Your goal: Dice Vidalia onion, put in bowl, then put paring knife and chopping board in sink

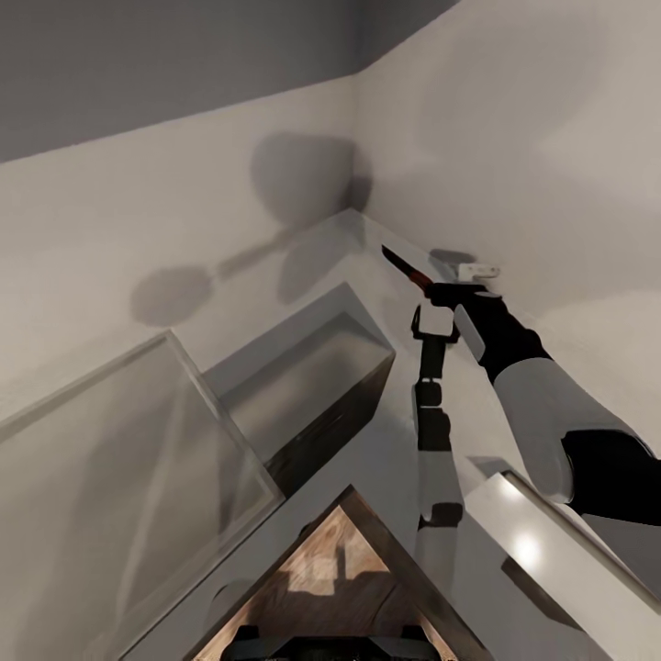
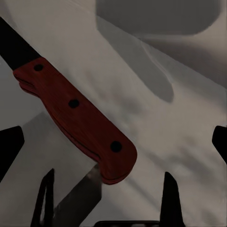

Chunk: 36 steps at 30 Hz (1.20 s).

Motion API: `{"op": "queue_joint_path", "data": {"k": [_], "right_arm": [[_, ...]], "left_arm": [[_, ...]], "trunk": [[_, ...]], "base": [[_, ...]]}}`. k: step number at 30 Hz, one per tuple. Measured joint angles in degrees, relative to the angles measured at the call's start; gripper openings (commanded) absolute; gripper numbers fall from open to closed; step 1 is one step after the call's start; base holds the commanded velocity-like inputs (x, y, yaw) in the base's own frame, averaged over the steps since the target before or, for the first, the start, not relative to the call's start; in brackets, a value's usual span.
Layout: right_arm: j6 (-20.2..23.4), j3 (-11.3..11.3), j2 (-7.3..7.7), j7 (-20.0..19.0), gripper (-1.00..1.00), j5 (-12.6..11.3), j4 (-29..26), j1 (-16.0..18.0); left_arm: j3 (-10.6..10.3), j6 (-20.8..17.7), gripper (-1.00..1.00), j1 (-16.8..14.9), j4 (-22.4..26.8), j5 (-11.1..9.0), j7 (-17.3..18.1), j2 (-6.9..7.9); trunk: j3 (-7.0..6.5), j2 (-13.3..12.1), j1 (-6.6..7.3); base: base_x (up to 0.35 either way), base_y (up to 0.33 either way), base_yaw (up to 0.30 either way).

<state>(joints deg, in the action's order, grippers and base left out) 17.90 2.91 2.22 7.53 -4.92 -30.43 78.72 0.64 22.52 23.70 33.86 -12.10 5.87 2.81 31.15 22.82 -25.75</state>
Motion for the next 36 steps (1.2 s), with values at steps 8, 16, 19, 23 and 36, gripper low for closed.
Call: {"op": "queue_joint_path", "data": {"k": [8,16,19,23,36], "right_arm": [[0.0,0.0,-0.06,0.0,1.00,0.0,-0.1,0.0],[0.0,0.0,-0.08,0.0,1.00,0.0,-0.1,0.0],[0.0,0.0,-0.09,0.0,1.00,0.0,-0.1,0.0],[-0.1,0.0,-0.07,0.0,1.00,0.0,-0.1,0.0],[-0.1,0.0,-0.15,0.0,1.00,0.0,-0.1,0.0]], "left_arm": [[0.0,0.0,1.00,0.0,0.0,0.0,0.0,0.00],[0.0,0.0,1.00,0.0,0.0,0.1,0.0,0.00],[0.0,0.0,1.00,0.0,0.0,0.1,0.0,0.00],[0.0,0.0,1.00,0.0,0.0,0.1,0.0,0.00],[0.0,0.0,1.00,0.0,0.0,0.1,0.0,0.02]], "trunk": [[0.68,0.0,0.00],[1.34,0.0,0.00],[1.57,0.0,0.00],[1.76,0.0,0.00],[1.81,0.0,0.01]], "base": [[0.000,0.000,0.000],[0.000,0.000,0.000],[0.000,0.000,0.000],[0.000,0.000,0.000],[0.004,0.000,0.000]]}}
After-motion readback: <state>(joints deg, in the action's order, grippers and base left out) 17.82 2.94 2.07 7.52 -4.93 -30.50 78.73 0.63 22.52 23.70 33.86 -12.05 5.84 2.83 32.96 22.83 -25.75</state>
